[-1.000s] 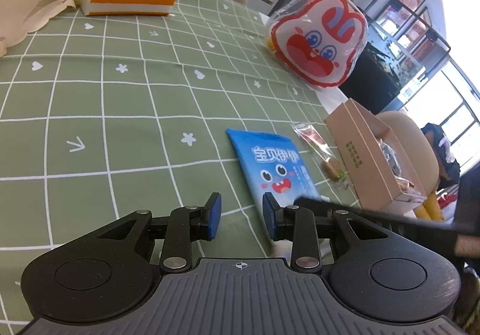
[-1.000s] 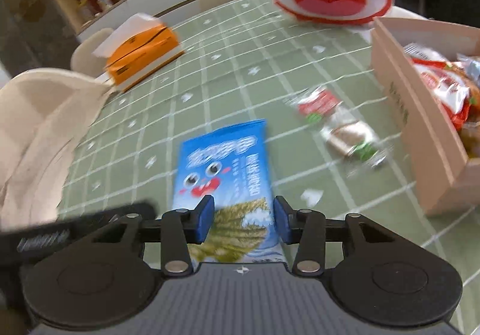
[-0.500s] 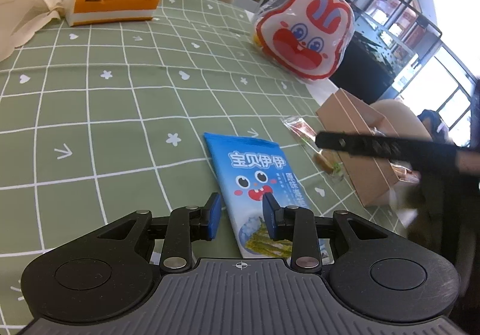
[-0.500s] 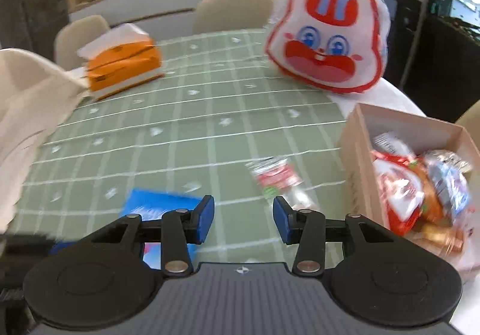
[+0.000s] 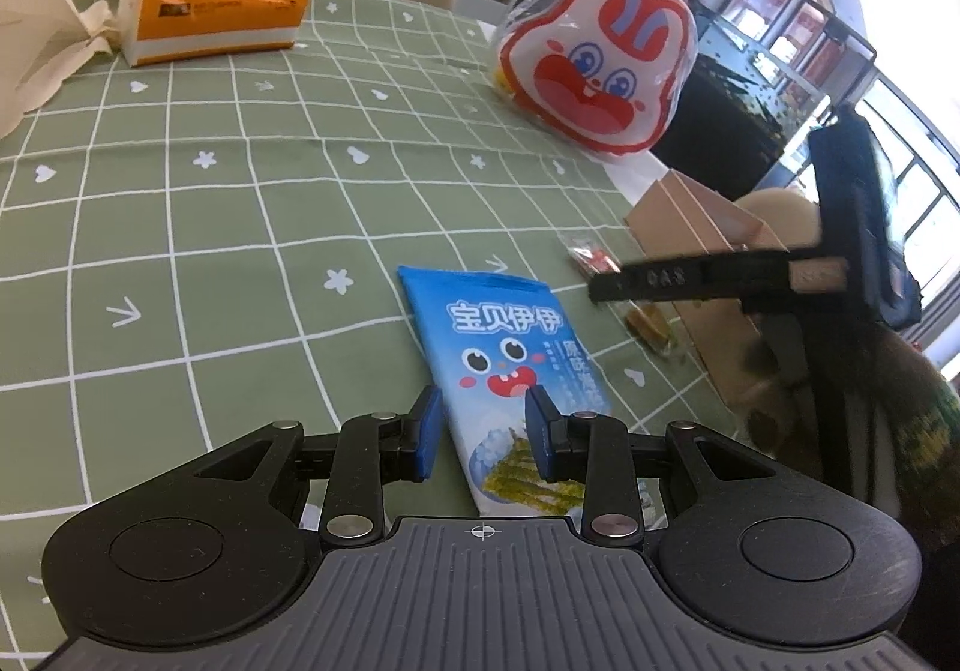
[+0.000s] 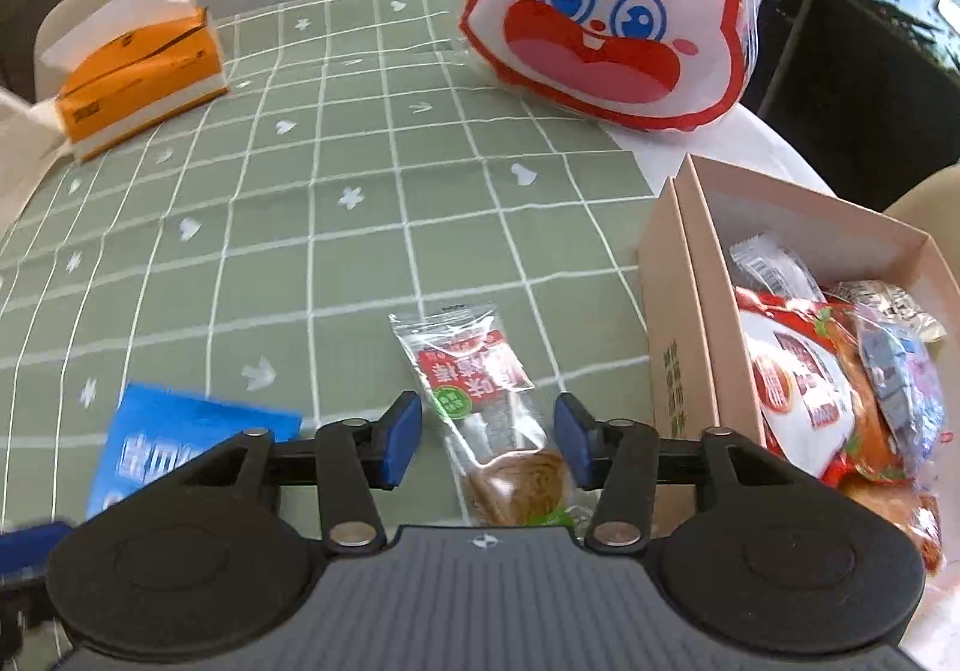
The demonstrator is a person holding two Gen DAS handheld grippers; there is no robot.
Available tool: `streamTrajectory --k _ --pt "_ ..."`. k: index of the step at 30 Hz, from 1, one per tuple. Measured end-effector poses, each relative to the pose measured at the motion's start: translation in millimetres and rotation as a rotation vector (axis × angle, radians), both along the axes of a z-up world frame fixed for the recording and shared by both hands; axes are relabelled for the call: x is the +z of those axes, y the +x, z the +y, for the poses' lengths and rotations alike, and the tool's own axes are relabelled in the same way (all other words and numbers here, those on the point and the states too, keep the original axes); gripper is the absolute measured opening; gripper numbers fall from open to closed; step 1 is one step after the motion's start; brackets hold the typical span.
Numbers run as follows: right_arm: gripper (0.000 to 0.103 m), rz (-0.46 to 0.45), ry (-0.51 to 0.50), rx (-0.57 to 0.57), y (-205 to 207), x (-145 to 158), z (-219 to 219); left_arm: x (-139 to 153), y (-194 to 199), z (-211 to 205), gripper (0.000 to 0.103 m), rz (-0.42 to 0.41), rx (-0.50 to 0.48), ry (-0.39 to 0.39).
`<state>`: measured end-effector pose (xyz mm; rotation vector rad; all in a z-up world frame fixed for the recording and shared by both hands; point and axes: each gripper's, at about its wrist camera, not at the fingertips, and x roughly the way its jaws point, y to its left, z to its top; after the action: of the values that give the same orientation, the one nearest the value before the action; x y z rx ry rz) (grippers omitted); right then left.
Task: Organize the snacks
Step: 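Grasp the blue seaweed bag with the left tool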
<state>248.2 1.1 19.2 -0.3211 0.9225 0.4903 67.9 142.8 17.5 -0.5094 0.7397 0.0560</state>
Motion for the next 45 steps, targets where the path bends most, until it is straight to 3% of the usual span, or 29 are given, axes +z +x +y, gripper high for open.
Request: streamTrajectory --k 12,15,19,30,38,42,45 --pt "0.045 0.078 0.118 0.154 -92.4 6.3 -36.0 -7.8 2.9 6.1 0.034 0.006 -0.003 -0.040" --pt "0.045 0.014 0.158 0.147 -108.5 14.0 -45.8 -10.0 2.5 10.7 0.034 0.005 0.015 -0.060" --pt "0.045 -0.052 0.238 0.164 -117.3 19.2 -49.6 -13.7 2.6 17.1 0.034 -0.019 0.030 -0.100" --pt "0.041 -0.015 0.333 0.171 -125.1 -3.2 -54.6 -15.1 11.0 -4.7 0.036 -0.037 -0.074 -0.128" --pt "0.038 0.003 0.388 0.211 -143.0 7.2 -60.8 16.5 -4.5 -23.2 0.038 -0.122 -0.121 -0.043" --pt "0.038 0.015 0.380 0.215 -145.6 5.4 -58.8 3.5 2.1 -31.1 0.040 -0.103 -0.136 -0.010" --pt "0.038 -0.002 0.376 0.217 -149.1 5.2 -59.8 -3.5 3.9 -29.5 0.035 -0.092 -0.144 -0.021"
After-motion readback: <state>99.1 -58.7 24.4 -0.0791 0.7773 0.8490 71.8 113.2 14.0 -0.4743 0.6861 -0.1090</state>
